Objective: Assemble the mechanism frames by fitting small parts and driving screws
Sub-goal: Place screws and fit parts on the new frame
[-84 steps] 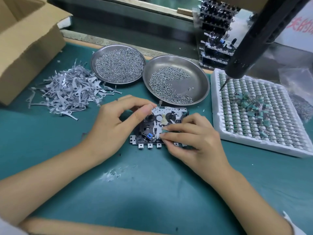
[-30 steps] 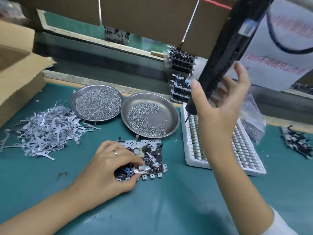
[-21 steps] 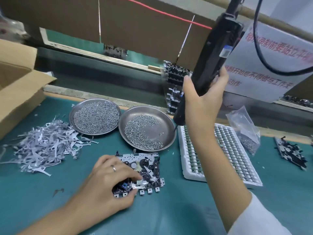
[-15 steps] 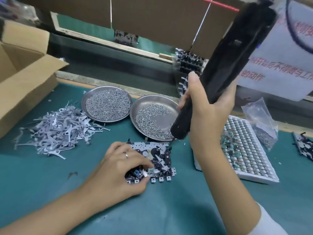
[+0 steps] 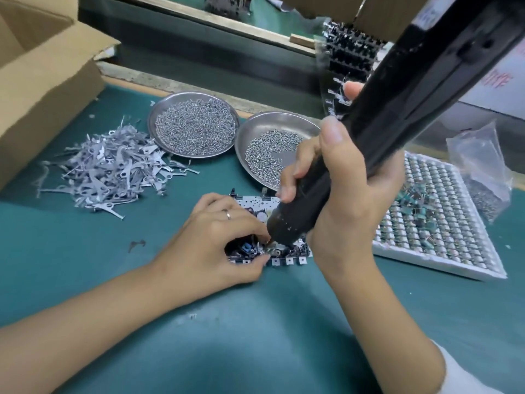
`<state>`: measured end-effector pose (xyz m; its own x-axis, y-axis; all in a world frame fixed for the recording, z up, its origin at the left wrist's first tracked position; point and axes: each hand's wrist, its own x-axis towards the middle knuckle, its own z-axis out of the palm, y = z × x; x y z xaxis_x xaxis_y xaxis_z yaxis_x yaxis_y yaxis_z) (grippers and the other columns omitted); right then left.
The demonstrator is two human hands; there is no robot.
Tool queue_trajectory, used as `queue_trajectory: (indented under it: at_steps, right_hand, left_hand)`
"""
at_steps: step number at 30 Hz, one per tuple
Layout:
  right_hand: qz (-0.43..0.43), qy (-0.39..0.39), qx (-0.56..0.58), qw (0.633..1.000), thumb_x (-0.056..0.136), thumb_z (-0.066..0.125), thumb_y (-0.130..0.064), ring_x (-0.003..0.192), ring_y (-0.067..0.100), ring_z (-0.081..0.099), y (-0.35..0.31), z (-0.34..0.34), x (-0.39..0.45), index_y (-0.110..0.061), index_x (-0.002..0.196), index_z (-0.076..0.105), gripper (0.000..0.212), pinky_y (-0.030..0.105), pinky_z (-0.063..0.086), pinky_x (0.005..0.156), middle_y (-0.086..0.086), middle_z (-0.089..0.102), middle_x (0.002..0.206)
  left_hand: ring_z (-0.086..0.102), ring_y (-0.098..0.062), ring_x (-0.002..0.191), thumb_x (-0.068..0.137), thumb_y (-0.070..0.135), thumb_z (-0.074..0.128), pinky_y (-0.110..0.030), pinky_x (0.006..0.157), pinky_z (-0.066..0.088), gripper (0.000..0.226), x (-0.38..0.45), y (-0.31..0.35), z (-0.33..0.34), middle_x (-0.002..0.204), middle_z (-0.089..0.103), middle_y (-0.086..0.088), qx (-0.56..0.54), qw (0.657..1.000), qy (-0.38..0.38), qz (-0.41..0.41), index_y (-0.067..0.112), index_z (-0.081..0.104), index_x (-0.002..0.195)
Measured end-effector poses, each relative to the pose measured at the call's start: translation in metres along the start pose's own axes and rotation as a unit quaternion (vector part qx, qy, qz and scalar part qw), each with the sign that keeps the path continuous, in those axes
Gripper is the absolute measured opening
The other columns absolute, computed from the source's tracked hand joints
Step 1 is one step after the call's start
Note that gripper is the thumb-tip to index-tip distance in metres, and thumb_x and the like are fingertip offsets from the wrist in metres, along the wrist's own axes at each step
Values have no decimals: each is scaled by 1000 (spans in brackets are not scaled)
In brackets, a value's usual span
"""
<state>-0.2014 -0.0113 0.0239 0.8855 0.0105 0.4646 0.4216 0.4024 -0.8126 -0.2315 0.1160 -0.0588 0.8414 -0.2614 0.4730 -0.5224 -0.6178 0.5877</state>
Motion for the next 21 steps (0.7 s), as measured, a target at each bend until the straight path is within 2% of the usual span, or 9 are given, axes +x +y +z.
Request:
queue_trajectory:
  at_steps: [2, 6, 16, 19, 21]
  right_hand:
    - [-1, 4, 0, 1000, 79, 58, -17, 33, 20, 41, 0, 0, -1, -5, 89, 44, 21, 23, 37, 41, -1, 47, 50]
    - [-9, -3, 10, 1000, 79, 57, -16, 33, 19, 41, -1, 1, -3, -16, 91, 48, 15, 22, 37, 41, -3, 46, 48]
    - [-9, 7, 10, 1000, 78, 57, -18, 32, 18, 42, -2, 1, -4, -17, 88, 46, 16, 22, 37, 42, -2, 46, 48]
    - [-11, 7, 11, 1000, 78, 57, -18, 32, 19, 41, -1, 1, -4, -15, 90, 46, 17, 22, 37, 42, 0, 46, 49]
    - [-14, 8, 10, 1000, 78, 58, -17, 33, 20, 41, 0, 1, -5, -5, 90, 45, 21, 22, 37, 42, 2, 45, 51]
  left_hand:
    - [50, -2, 80, 74, 35, 67, -28, 90, 35, 18, 1, 0, 0, 82, 62, 23, -4, 1000, 0, 0, 21, 71, 84]
    - [49, 0, 81, 73, 34, 67, -29, 90, 35, 18, 0, 0, 0, 83, 65, 21, -9, 1000, 1, -2, 22, 72, 86]
    - [49, -3, 79, 72, 32, 69, -31, 90, 35, 16, 0, 1, 0, 83, 61, 23, -8, 1000, 3, 2, 22, 72, 85]
    - [48, -4, 78, 70, 26, 73, -32, 89, 36, 14, 1, 2, 0, 81, 58, 25, -6, 1000, 3, 5, 21, 71, 84]
    - [47, -4, 77, 70, 25, 75, -34, 88, 36, 13, 1, 3, -1, 80, 55, 26, -6, 1000, 3, 6, 21, 70, 82]
